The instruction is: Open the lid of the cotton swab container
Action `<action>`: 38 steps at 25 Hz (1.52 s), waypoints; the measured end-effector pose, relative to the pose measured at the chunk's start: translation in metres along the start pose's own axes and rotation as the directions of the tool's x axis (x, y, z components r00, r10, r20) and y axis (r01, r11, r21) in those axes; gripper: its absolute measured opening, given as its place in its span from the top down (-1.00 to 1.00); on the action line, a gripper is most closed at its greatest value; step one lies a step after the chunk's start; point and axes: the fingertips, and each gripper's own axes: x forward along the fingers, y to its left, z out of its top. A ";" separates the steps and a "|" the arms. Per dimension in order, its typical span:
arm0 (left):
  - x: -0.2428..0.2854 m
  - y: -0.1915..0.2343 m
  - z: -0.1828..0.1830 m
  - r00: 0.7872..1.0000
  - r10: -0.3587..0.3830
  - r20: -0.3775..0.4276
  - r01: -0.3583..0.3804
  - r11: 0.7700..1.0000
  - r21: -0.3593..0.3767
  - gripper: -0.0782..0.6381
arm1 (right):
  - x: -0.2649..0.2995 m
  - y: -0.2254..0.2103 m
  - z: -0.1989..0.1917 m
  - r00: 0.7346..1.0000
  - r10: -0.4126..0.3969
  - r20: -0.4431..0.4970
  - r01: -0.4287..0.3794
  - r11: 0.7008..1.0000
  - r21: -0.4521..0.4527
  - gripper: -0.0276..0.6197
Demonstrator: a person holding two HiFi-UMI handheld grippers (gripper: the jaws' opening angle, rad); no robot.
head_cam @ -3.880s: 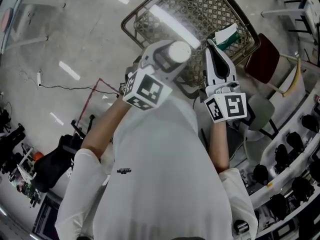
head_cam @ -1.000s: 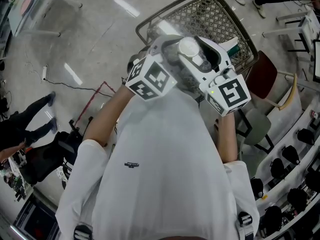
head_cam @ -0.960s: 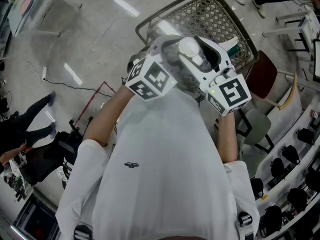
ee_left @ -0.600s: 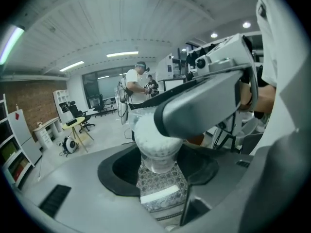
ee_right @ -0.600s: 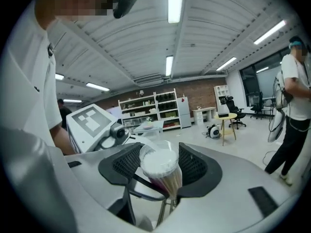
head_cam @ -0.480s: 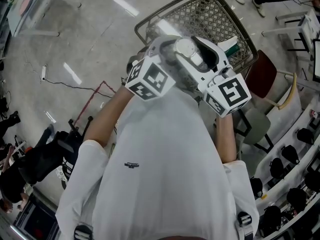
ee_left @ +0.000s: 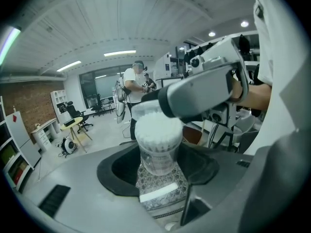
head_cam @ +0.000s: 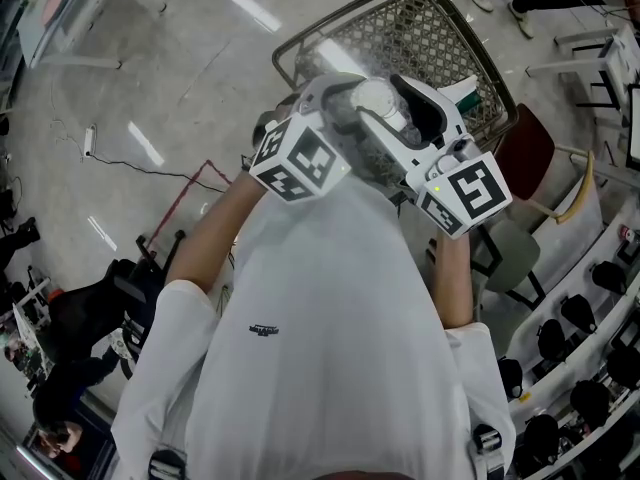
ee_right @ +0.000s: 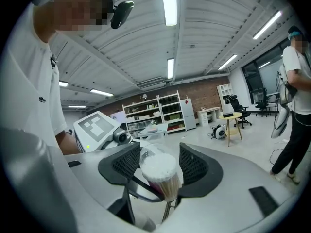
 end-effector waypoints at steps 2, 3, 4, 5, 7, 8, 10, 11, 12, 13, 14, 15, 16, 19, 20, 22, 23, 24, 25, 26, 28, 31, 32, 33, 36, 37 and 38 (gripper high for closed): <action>0.001 -0.002 -0.004 1.000 -0.008 -0.014 0.008 1.000 0.003 0.14 | -0.003 -0.003 0.007 1.000 -0.017 0.023 0.018 1.000 -0.009 0.17; 0.002 -0.003 -0.007 1.000 -0.013 -0.018 0.013 1.000 0.000 0.14 | -0.005 -0.006 0.010 0.999 -0.025 0.032 0.026 1.000 -0.013 0.17; 0.002 -0.004 -0.009 1.000 -0.018 -0.021 0.018 1.000 -0.006 0.13 | -0.006 -0.008 0.013 0.999 -0.033 0.039 0.034 0.999 -0.017 0.17; 0.003 -0.006 -0.010 1.000 -0.021 -0.023 0.021 1.000 -0.011 0.13 | -0.008 -0.011 0.016 0.998 -0.041 0.047 0.042 0.999 -0.020 0.17; 0.003 -0.008 -0.012 0.999 -0.025 -0.026 0.025 1.000 -0.016 0.13 | -0.013 -0.017 0.020 0.996 -0.059 0.062 0.060 0.998 -0.021 0.17; 0.003 -0.009 -0.013 0.999 -0.027 -0.027 0.027 0.999 -0.017 0.13 | -0.014 -0.020 0.022 0.995 -0.069 0.067 0.071 0.997 -0.020 0.17; 0.003 -0.009 -0.016 0.999 -0.030 -0.031 0.029 0.999 -0.019 0.12 | -0.017 -0.027 0.023 0.993 -0.091 0.076 0.093 0.996 -0.017 0.18; 0.003 -0.009 -0.017 0.999 -0.030 -0.034 0.030 0.999 -0.019 0.11 | -0.018 -0.032 0.024 0.991 -0.103 0.082 0.105 0.994 -0.013 0.19; 0.003 -0.009 -0.017 0.999 -0.031 -0.036 0.031 0.999 -0.019 0.11 | -0.020 -0.036 0.024 0.989 -0.116 0.089 0.117 0.993 -0.009 0.19; 0.003 -0.009 -0.018 0.999 -0.032 -0.037 0.032 0.999 -0.018 0.11 | -0.022 -0.041 0.024 0.987 -0.129 0.096 0.130 0.991 -0.006 0.19; 0.002 -0.010 -0.018 0.999 -0.034 -0.036 0.033 0.999 -0.018 0.11 | -0.025 -0.045 0.025 0.985 -0.142 0.103 0.143 0.990 -0.004 0.19; 0.002 -0.010 -0.018 0.999 -0.035 -0.034 0.035 0.999 -0.018 0.11 | -0.027 -0.048 0.026 0.982 -0.154 0.108 0.155 0.988 -0.004 0.19; 0.001 -0.011 -0.018 0.999 -0.036 -0.032 0.036 0.999 -0.019 0.11 | -0.028 -0.051 0.026 0.980 -0.166 0.112 0.167 0.986 -0.004 0.19; 0.000 -0.012 -0.017 0.999 -0.040 -0.021 0.040 0.999 -0.023 0.11 | -0.030 -0.059 0.027 0.975 -0.193 0.112 0.195 0.981 -0.006 0.19; 0.001 -0.013 -0.016 0.999 -0.042 -0.019 0.042 0.999 -0.024 0.11 | -0.030 -0.061 0.027 0.973 -0.201 0.112 0.203 0.979 -0.006 0.19; 0.001 -0.013 -0.015 0.999 -0.045 -0.014 0.045 0.999 -0.025 0.10 | -0.032 -0.066 0.025 0.969 -0.221 0.113 0.223 0.975 -0.006 0.23; 0.002 -0.014 -0.014 0.999 -0.047 -0.012 0.046 0.999 -0.025 0.10 | -0.033 -0.068 0.024 0.967 -0.230 0.113 0.232 0.973 -0.006 0.23; 0.002 -0.014 -0.014 0.999 -0.048 -0.009 0.047 0.999 -0.025 0.10 | -0.034 -0.071 0.023 0.965 -0.238 0.112 0.241 0.971 -0.007 0.23; 0.002 -0.014 -0.013 0.999 -0.049 -0.006 0.048 0.999 -0.025 0.10 | -0.035 -0.073 0.022 0.963 -0.245 0.110 0.248 0.969 -0.008 0.23; 0.001 -0.013 -0.013 0.999 -0.049 -0.004 0.049 0.998 -0.025 0.11 | -0.035 -0.074 0.021 0.962 -0.250 0.106 0.252 0.968 -0.009 0.23; 0.001 -0.013 -0.013 0.999 -0.049 -0.004 0.049 0.999 -0.022 0.10 | -0.035 -0.075 0.019 0.962 -0.256 0.101 0.258 0.966 -0.010 0.23; 0.002 -0.014 -0.012 0.999 -0.054 -0.010 0.053 0.998 -0.016 0.10 | -0.035 -0.074 0.018 0.960 -0.259 0.105 0.261 0.965 -0.010 0.23; 0.003 -0.015 -0.012 0.998 -0.055 -0.011 0.055 0.998 -0.016 0.10 | -0.035 -0.073 0.018 0.961 -0.257 0.106 0.260 0.966 -0.008 0.23; 0.003 -0.016 -0.013 0.998 -0.056 -0.014 0.056 0.998 -0.017 0.10 | -0.036 -0.073 0.018 0.961 -0.255 0.106 0.257 0.966 -0.003 0.23; 0.007 -0.018 -0.014 0.998 -0.053 -0.030 0.052 0.999 -0.014 0.10 | -0.038 -0.071 0.021 0.962 -0.247 0.113 0.245 0.969 0.032 0.23; 0.008 -0.018 -0.015 0.998 -0.051 -0.034 0.050 0.999 -0.014 0.10 | -0.040 -0.070 0.024 0.962 -0.245 0.120 0.242 0.970 0.040 0.23; 0.009 -0.018 -0.015 0.998 -0.049 -0.036 0.048 0.999 -0.017 0.10 | -0.042 -0.069 0.026 0.962 -0.243 0.127 0.239 0.970 0.044 0.23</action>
